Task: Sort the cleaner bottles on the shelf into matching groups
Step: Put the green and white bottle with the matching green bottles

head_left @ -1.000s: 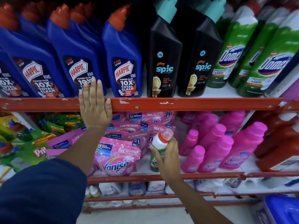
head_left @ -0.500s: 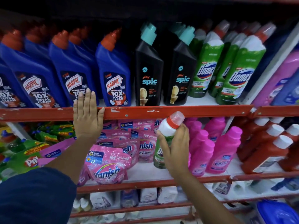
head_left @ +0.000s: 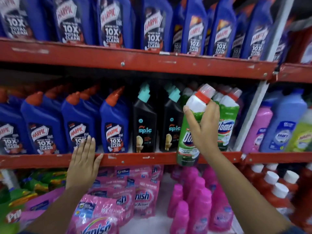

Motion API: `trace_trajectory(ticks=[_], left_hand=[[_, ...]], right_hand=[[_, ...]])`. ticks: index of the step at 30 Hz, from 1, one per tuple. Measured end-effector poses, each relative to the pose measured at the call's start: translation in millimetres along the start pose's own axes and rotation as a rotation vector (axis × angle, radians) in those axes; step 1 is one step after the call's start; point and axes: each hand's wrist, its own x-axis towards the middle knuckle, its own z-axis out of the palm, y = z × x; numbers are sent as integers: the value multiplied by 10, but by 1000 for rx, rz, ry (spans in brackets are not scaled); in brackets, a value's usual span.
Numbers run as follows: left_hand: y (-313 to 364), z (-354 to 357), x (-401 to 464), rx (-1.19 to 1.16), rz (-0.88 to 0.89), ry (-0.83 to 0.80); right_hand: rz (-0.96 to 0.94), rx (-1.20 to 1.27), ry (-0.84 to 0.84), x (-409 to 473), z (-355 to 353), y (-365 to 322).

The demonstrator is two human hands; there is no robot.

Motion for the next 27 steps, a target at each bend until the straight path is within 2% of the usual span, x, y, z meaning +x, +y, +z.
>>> trace_trajectory(ticks=[1, 2, 5, 11, 20, 25, 27], left_hand=[[142, -172, 298, 39, -5, 92], [170, -215, 355, 34, -21, 120], [148, -236, 411, 19, -27, -12], [87, -165, 253, -5, -43, -6], [117, -149, 220, 19, -62, -2], [168, -200, 221, 26, -89, -34], [199, -224, 219, 40, -86, 1]], right_hand=[[-89, 33, 81, 456, -74, -29], [-111, 28, 87, 601, -98, -4], [-146, -8, 59, 791, -69, 159], [-146, -74, 7, 750, -11, 540], [1, -35, -51, 749, 18, 750], [143, 11, -155, 778, -15, 771], [166, 13, -168, 741, -30, 725]])
